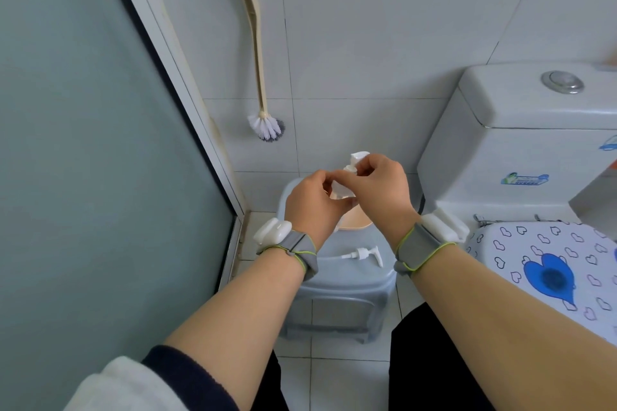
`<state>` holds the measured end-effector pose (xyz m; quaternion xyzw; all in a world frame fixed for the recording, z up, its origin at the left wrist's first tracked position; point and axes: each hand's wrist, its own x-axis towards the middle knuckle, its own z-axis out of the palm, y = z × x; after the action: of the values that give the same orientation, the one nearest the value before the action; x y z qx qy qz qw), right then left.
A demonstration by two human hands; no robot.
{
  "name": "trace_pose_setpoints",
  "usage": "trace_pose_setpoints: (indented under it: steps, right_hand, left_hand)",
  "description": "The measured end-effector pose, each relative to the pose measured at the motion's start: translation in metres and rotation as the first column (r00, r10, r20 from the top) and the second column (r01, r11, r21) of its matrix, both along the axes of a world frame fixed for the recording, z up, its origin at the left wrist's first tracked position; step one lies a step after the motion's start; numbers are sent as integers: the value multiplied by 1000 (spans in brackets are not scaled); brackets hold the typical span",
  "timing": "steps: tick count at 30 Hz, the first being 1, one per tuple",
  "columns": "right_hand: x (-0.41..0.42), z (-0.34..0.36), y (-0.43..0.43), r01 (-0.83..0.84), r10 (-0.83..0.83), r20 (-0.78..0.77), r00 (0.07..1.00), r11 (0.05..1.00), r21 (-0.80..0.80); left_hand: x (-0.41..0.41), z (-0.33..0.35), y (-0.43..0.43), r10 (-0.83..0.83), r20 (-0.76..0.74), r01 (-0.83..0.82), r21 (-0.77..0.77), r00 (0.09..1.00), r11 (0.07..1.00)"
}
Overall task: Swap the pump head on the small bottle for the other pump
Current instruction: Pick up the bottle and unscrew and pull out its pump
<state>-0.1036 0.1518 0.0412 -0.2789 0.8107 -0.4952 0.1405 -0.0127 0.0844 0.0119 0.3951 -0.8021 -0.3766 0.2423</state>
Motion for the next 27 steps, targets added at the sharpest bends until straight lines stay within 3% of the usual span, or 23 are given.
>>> trace_pose_setpoints:
  steps: [7, 11, 15, 17, 21, 27]
  right_hand:
    - [-5, 3, 2, -50, 50, -18, 999, 999, 3]
    - [-8, 5, 5, -159, 160, -33, 987, 987, 36]
    - [-9, 3, 8, -246, 244, 88, 966, 969, 12]
    - [-8, 2, 5, -211, 206, 112, 972, 976, 43]
    - [-10, 5, 2, -79, 83, -16, 996, 982, 172]
    - [-19, 20, 2, -260, 343, -182, 922, 894, 366]
  left_hand:
    - [0, 4, 1, -16, 15, 16, 20, 1000, 1000]
    - [3, 4, -7, -47, 29, 44, 93, 999, 995]
    - [8, 3, -9, -40, 28, 37, 88, 999, 995]
    - [9, 2, -8, -28, 38, 25, 66, 999, 998]
    - [10, -3, -4, -37, 58, 37, 9, 998, 999]
    - [13, -5, -3, -62, 80, 63, -16, 995, 998]
